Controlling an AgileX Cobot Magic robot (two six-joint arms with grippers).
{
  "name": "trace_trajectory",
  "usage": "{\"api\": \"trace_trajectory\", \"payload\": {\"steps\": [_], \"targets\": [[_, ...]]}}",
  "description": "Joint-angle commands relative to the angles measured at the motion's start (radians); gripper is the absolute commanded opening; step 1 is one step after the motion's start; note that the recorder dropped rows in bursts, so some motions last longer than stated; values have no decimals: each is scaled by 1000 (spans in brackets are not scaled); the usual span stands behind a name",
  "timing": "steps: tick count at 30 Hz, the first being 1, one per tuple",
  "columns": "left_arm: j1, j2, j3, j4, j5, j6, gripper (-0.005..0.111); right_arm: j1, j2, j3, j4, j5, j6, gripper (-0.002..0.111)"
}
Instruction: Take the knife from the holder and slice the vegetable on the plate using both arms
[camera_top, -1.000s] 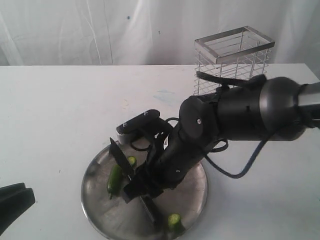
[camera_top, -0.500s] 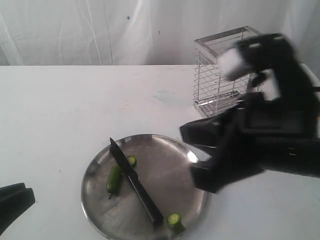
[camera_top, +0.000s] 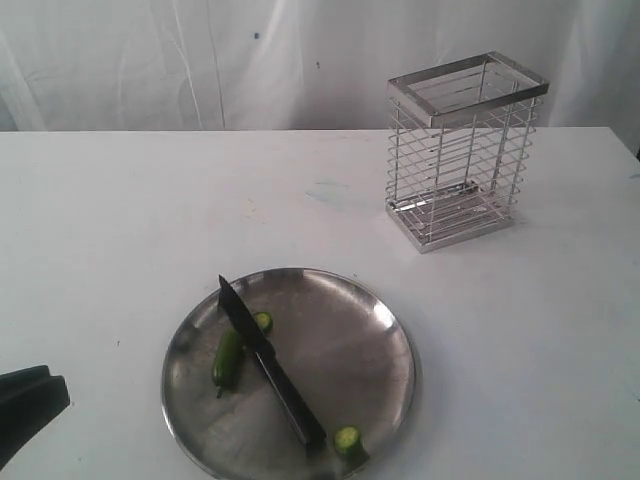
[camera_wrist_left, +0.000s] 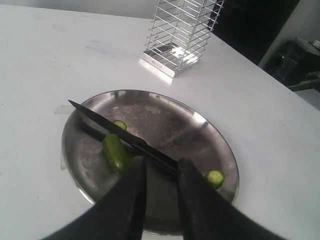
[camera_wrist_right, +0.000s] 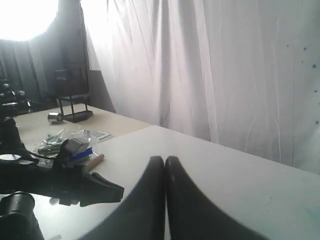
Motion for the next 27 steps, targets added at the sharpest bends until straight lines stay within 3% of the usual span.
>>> {"api": "trace_trajectory", "payload": {"steps": [1,11,19,27], "targets": [[-4,-9,4,-20,15,-5,28,2,-29,11,-15,10,3,0],[-4,-7,4,-20,7,-5,28,2,20,172,-231,-162,5,0],[-4,-7,4,-20,7,-5,28,2,20,469,-359,-376,158,0],[-4,-7,4,-20,7,-5,28,-1,20,596,-358,-434,248,0]]}}
